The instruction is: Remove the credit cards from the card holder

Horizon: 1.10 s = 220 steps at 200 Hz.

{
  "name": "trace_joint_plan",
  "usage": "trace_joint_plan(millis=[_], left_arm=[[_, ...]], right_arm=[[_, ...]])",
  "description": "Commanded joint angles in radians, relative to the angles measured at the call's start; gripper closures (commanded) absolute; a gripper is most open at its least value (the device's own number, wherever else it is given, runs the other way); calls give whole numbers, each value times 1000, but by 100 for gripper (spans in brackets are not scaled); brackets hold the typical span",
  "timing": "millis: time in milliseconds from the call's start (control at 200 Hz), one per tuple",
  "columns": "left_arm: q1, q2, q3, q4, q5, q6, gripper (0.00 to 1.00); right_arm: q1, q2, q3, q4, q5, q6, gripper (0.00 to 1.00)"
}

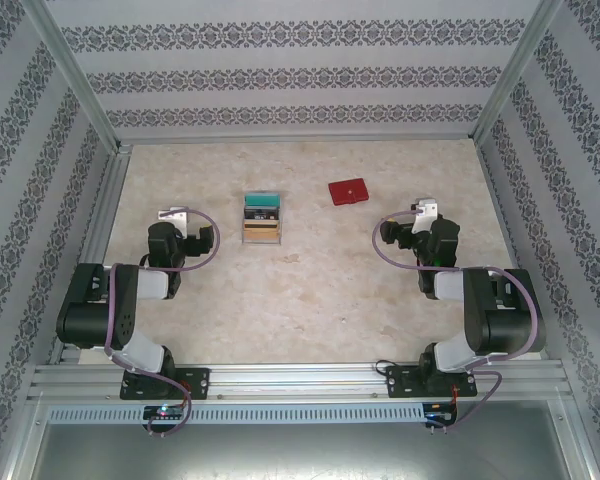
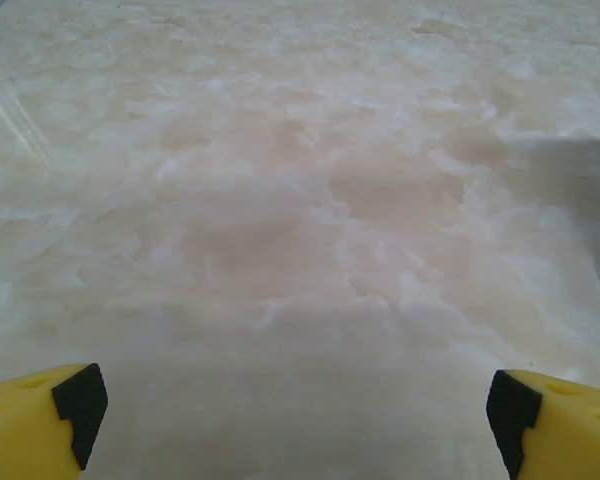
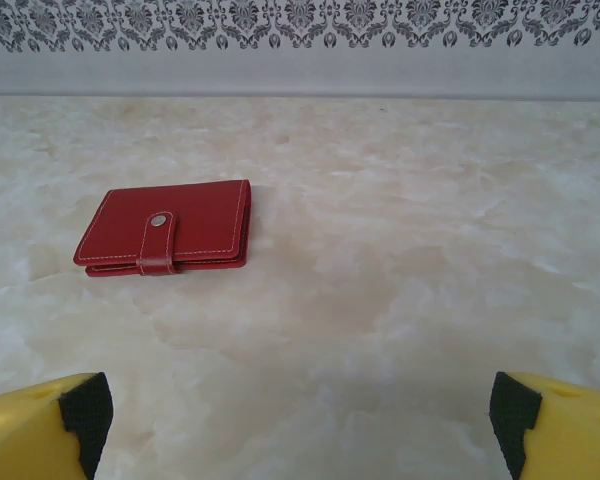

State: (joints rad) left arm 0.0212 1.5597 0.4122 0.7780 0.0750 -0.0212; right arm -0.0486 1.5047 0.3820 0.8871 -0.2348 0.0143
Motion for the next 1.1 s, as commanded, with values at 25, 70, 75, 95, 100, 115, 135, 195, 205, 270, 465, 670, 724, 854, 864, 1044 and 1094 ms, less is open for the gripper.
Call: trace_joint_plan(millis=[25,70,75,95,100,115,135,195,205,270,465,670,724,854,864,1044,1094], left_arm=[[-3,-1,10,36,0,19,1],[-3,0,10,36,0,18,1],[-3,-1,10,36,0,18,1],[-3,0,10,35,0,20,1],[-3,0,10,36,0,19,1],[-3,0,10,36,0,19,1],[-3,0,10,36,0,19,1],[-3,0,9,35,0,20,1],[-3,0,9,36,0,18,1],[-2,0,10,36,0,18,1],[-3,-1,10,36,0,20,1],[-3,-24,32,-25,-3,17,1],[-3,-73,81,-153,-25,6,1],[-1,-182,229,-468,-136,-73,1],[0,-189,244,-492,-144,-83,1],[14,-221,538,-976,-262,-353,1],[17,-212,589,-1037,-220,-376,1]], right_arm=[[1,5,-11,38,-29,-14,2],[1,5,-11,38,-29,-14,2],[1,5,-11,38,-29,-14,2],[1,5,-11,38,-28,-14,2],[1,5,-11,38,-28,-14,2],[1,5,-11,38,-29,-14,2],[1,5,-11,38,-29,-14,2],[1,5,-11,38,-29,-14,2],[2,5,-11,38,-29,-14,2],[2,5,-11,38,-27,-14,2],[1,5,-9,36,-28,-14,2],[1,5,-10,37,-28,-14,2],[5,-1,-11,38,-1,-7,2],[32,-130,46,-184,155,18,2],[33,-144,54,-214,163,22,2],[24,-273,236,-662,356,513,2],[12,-253,281,-684,268,558,2]])
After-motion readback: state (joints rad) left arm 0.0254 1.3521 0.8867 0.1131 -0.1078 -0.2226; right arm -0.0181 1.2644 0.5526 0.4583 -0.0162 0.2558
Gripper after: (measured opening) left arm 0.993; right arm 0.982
